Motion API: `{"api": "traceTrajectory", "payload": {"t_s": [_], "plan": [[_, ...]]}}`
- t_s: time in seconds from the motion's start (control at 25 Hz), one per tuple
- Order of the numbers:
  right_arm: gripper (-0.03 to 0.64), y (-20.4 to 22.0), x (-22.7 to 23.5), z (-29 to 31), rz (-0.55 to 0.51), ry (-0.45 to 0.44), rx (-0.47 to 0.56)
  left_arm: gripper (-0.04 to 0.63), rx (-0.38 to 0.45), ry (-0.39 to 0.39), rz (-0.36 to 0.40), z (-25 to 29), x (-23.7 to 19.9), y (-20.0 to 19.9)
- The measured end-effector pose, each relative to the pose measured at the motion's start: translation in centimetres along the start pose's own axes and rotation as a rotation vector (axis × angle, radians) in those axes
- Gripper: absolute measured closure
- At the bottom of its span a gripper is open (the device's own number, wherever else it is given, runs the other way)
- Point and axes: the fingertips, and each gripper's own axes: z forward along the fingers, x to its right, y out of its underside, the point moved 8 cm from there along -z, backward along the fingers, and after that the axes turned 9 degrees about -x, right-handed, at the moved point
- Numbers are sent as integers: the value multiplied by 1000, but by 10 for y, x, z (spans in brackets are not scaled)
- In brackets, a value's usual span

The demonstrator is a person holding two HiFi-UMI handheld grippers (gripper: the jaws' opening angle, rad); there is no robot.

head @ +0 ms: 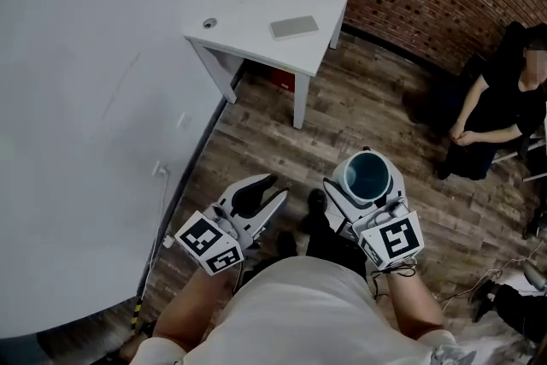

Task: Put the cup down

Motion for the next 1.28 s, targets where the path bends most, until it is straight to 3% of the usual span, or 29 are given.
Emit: {"api": "traceTrajectory", "payload": {"t_s": [0.64, 0.96, 1.28], "plan": [[224, -17, 129, 86, -66, -129, -24, 474, 33, -83, -21, 110, -66, -56], [224, -16, 158, 121, -46, -160, -34, 469, -1, -113, -24, 134, -92, -68], [224, -24, 157, 173, -29, -134, -48, 469, -20, -63, -32, 136, -148, -83]]}}
